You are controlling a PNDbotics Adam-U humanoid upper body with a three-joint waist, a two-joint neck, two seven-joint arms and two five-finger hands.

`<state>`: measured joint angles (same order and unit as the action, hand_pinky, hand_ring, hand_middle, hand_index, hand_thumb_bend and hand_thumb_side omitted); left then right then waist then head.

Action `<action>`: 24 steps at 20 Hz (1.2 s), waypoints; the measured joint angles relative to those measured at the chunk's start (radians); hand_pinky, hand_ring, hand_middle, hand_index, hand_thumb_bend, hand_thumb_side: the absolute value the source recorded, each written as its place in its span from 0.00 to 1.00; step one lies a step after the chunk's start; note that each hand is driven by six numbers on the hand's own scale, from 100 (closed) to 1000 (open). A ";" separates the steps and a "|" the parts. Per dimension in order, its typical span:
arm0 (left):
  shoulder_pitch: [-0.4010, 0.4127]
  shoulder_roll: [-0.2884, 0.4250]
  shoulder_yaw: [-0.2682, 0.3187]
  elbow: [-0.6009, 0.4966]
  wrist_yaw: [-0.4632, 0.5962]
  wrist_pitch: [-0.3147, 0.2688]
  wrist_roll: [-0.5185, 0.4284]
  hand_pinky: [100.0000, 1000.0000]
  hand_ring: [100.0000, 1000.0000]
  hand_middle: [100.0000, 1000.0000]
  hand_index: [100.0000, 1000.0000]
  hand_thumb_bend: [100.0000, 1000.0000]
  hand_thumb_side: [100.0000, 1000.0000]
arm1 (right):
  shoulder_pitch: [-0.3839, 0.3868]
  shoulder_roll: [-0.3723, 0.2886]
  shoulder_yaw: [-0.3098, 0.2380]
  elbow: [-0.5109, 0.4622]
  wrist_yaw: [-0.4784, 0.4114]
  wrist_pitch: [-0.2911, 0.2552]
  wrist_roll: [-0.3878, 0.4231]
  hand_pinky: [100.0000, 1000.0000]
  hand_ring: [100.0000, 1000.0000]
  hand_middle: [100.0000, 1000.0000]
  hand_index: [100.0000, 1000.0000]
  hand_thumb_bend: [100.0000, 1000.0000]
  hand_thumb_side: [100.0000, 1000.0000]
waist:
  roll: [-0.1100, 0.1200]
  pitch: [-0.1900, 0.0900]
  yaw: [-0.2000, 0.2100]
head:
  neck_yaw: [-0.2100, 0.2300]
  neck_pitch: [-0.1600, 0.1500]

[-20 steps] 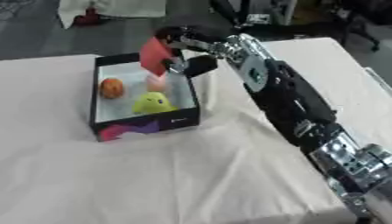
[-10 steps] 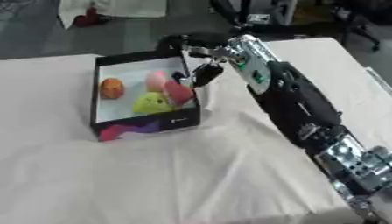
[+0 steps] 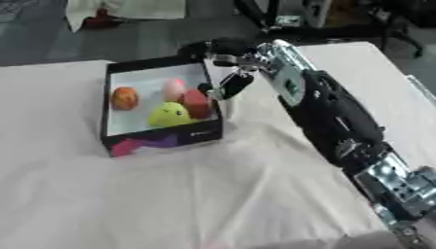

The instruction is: Pick up objects on the table and place them in the box.

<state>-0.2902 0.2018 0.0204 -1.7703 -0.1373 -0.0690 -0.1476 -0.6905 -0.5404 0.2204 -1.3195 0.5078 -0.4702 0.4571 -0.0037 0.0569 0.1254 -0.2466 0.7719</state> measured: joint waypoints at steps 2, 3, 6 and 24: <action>0.003 0.001 0.004 0.000 0.000 0.001 0.003 0.61 0.47 0.51 0.77 0.00 0.86 | 0.082 -0.031 -0.032 -0.088 -0.110 0.034 -0.036 0.92 0.81 0.90 0.98 0.00 0.19 | -0.003 0.000 -0.009 | 0.011 0.000; 0.005 0.003 0.004 0.000 0.000 0.002 0.004 0.61 0.47 0.51 0.77 0.00 0.87 | 0.135 -0.046 -0.052 -0.139 -0.176 0.055 -0.054 0.92 0.79 0.89 0.98 0.00 0.26 | -0.004 0.000 -0.016 | 0.018 0.000; 0.013 0.013 0.009 0.000 0.000 0.002 0.008 0.61 0.47 0.51 0.77 0.00 0.87 | 0.305 -0.069 -0.122 -0.304 -0.366 0.117 -0.096 0.91 0.78 0.87 0.97 0.00 0.33 | -0.006 0.000 -0.032 | 0.046 0.000; 0.024 0.014 0.003 0.007 0.005 0.004 0.004 0.61 0.47 0.51 0.77 0.00 0.88 | 0.833 0.312 -0.350 -0.652 -0.416 0.265 -0.254 0.86 0.69 0.79 0.93 0.00 0.38 | -0.015 0.000 -0.085 | 0.155 0.000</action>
<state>-0.2659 0.2154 0.0232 -1.7631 -0.1320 -0.0652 -0.1438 0.1425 -0.2283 -0.1300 -1.9713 0.0915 -0.2049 0.2035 -0.0186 0.0569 0.0407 -0.0920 0.7719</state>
